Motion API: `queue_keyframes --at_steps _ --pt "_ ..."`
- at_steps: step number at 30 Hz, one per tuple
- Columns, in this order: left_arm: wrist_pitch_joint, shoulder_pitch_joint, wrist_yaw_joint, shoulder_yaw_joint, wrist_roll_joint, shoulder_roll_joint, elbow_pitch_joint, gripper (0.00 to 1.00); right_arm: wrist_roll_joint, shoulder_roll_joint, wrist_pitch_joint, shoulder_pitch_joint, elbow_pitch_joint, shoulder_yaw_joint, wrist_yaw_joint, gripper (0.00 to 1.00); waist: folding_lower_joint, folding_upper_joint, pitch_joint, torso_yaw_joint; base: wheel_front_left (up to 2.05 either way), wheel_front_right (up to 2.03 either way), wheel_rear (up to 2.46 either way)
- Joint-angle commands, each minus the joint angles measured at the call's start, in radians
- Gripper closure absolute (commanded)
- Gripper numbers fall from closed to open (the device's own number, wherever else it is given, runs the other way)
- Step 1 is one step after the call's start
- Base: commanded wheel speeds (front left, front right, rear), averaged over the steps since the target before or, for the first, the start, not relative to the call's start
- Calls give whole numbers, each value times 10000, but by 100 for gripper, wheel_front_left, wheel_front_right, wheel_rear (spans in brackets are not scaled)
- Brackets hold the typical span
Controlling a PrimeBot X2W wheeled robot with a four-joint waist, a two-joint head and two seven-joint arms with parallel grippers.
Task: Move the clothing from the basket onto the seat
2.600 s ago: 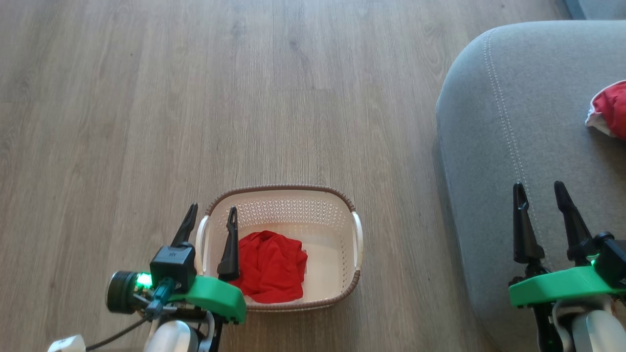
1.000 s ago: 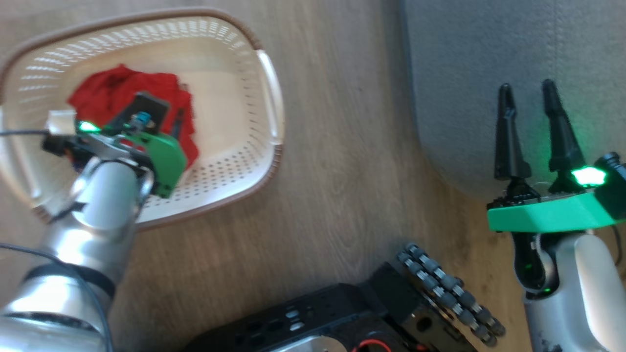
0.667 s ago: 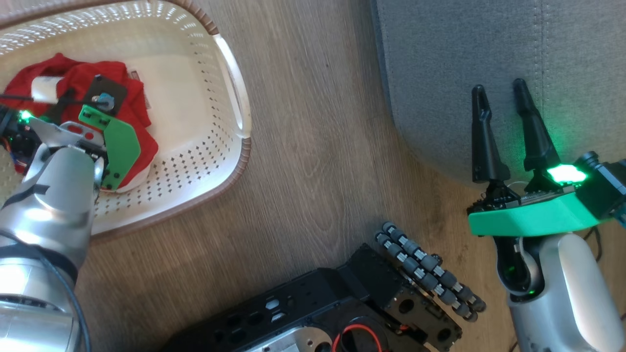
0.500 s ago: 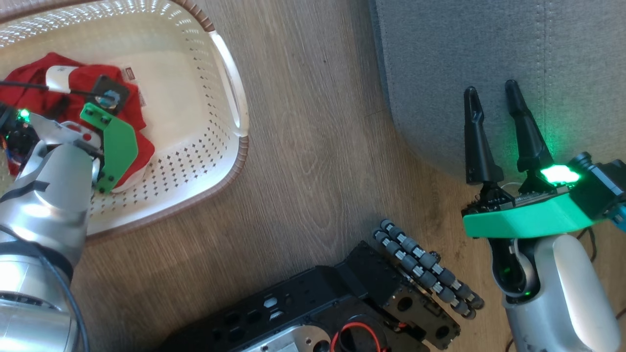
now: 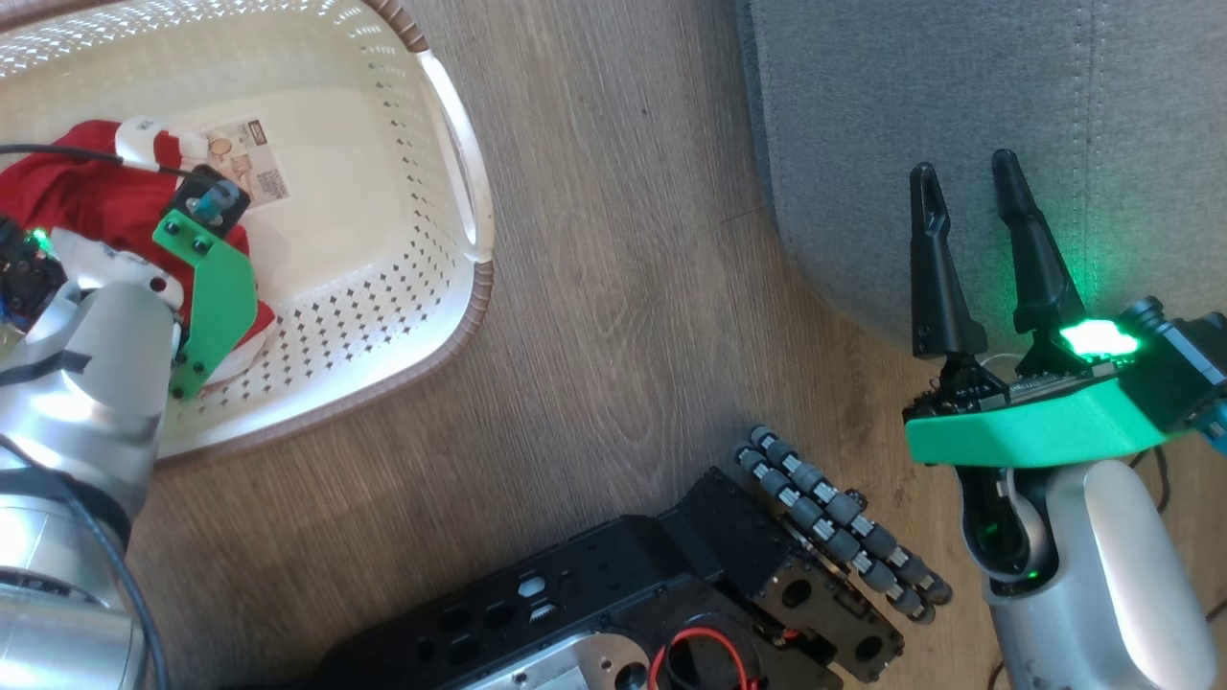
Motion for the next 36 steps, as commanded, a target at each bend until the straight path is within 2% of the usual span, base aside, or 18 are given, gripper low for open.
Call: queue_keyframes --at_steps 1,16,26,32,36 --pt "-42 74 -33 144 -131 200 -37 100 -83 -53 -92 247 -209 221 -2 0 0 1 -10 0 0 0 0" --pt "-1040 290 263 333 -738 268 -35 100 -145 -53 -92 -510 -61 420 -2 0 0 1 -817 -166 0 0 0" --pt "-2341 1119 401 290 -1142 -568 -35 100 -695 -53 -92 -420 270 155 -2 0 0 1 -2891 661 0 0 0" --pt "-4187 1639 767 283 -1354 -990 -151 100 -952 -53 -92 -178 550 -13 -2 0 0 1 -4376 1159 0 0 0" --pt "-4930 1976 900 287 -1521 -1311 -230 100 -1088 -53 -92 82 739 -123 -2 0 0 1 -5390 1470 0 0 0"
